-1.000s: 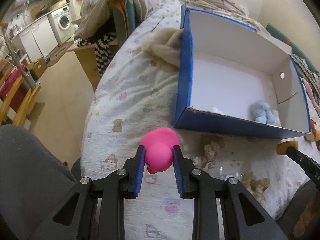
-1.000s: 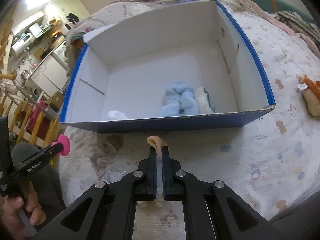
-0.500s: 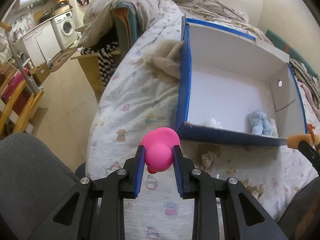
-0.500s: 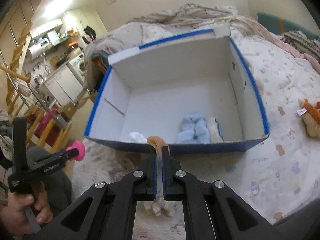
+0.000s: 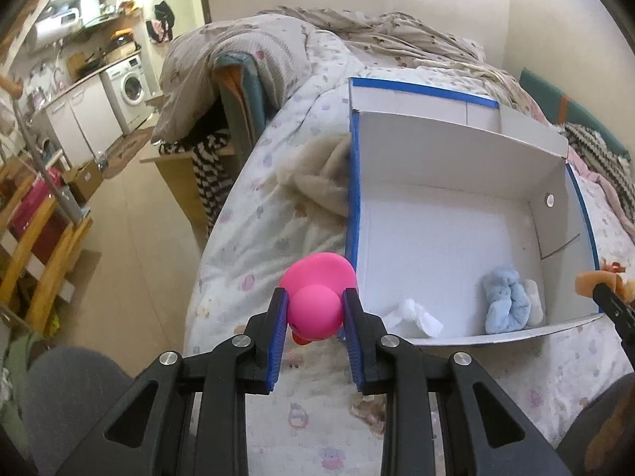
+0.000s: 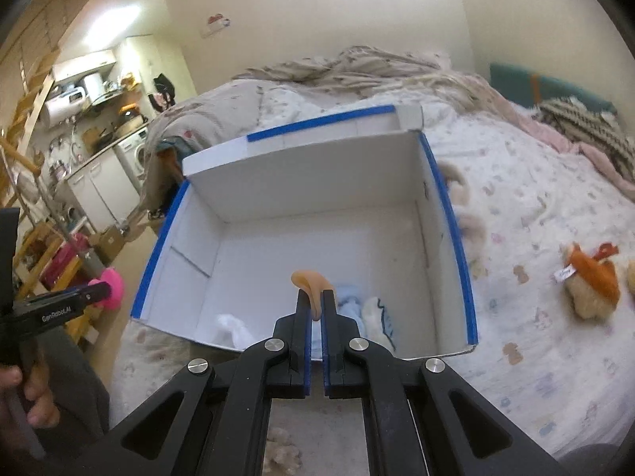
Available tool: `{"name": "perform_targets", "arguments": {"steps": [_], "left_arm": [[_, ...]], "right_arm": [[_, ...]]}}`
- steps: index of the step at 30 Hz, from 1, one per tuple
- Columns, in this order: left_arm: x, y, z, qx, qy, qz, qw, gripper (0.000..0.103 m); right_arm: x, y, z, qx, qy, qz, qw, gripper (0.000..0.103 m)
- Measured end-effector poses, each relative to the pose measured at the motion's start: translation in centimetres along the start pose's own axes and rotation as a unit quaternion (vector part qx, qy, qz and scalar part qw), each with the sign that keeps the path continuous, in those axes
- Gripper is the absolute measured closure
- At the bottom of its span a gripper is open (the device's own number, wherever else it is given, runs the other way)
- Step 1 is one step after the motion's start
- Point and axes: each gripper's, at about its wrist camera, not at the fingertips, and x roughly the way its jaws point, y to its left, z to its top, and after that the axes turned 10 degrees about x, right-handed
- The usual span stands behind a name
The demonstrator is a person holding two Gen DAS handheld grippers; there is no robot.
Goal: Organize soft objects
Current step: 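Carry the duck and peg into the box and open both grippers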
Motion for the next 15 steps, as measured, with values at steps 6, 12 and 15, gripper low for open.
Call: {"name": "perform_targets", "arguments": {"steps": [6,12,15], "left_arm": [[0.9,-1.0,1.0,0.01,0.007,-0.005,0.9999,0.078],[1.9,-2.1,2.0,0.023,0.011,-0.001,0.9997,0.078],[2.6,-2.9,2.6,0.03,0.013,0.002,0.9995,0.078]], "right_arm": [[0.7,-0.2,1.1,-0.005,-0.011,0.0,1.0,0.097],[2.3,-0.7,2.4,-0.003,-0.01,0.005,1.0,0.097],[3.5,-1.1,2.8,0.001,-0.001,0.001,1.0,0.097]]}}
